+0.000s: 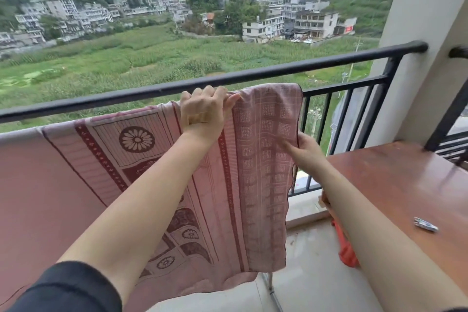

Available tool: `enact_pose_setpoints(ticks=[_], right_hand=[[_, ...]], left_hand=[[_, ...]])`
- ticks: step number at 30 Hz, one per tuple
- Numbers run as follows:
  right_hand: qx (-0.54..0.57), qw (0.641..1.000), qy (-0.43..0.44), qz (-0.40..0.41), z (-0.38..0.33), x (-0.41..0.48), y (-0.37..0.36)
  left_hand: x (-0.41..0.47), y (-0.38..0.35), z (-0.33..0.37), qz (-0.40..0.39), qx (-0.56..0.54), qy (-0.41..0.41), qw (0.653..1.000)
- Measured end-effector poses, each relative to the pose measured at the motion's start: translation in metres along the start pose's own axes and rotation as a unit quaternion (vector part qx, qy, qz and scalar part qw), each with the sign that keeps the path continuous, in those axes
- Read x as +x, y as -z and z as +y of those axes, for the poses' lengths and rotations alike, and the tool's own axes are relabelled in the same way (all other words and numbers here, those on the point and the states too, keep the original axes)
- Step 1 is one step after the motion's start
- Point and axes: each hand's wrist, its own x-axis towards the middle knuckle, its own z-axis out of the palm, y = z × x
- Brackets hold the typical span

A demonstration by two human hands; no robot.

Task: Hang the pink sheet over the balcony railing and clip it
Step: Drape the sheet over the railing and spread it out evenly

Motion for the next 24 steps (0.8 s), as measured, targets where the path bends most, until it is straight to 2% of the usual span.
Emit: enact_pose_setpoints(ticks=[5,8,11,17,24], right_hand=[[-0.03,0.998,-0.053,-0.033,0.052,-0.009,0.019],[-0.091,0.984,-0.11,-0.108,0.074,-0.018,0.036],[-0.095,0.985,-0.094,-0.108,0.089,-0.023,0.044],[-0.107,0.984,-0.051,-0.131,0.102,-0.025,0.018],[-0.144,0.977,-0.044,-0.151,0.125,-0.001,-0.002]], left_hand=[[-0.003,-0.008,0.006,0.041,0.033,0.012,0.999],[-0.007,-0.016,0.008,0.053,0.049,0.009,0.997],[-0.012,-0.023,0.008,0.071,0.078,0.005,0.994],[-0.021,-0.023,0.013,0.057,0.037,0.032,0.997],[-0.017,-0.032,0.026,0.133,0.012,0.075,0.988]])
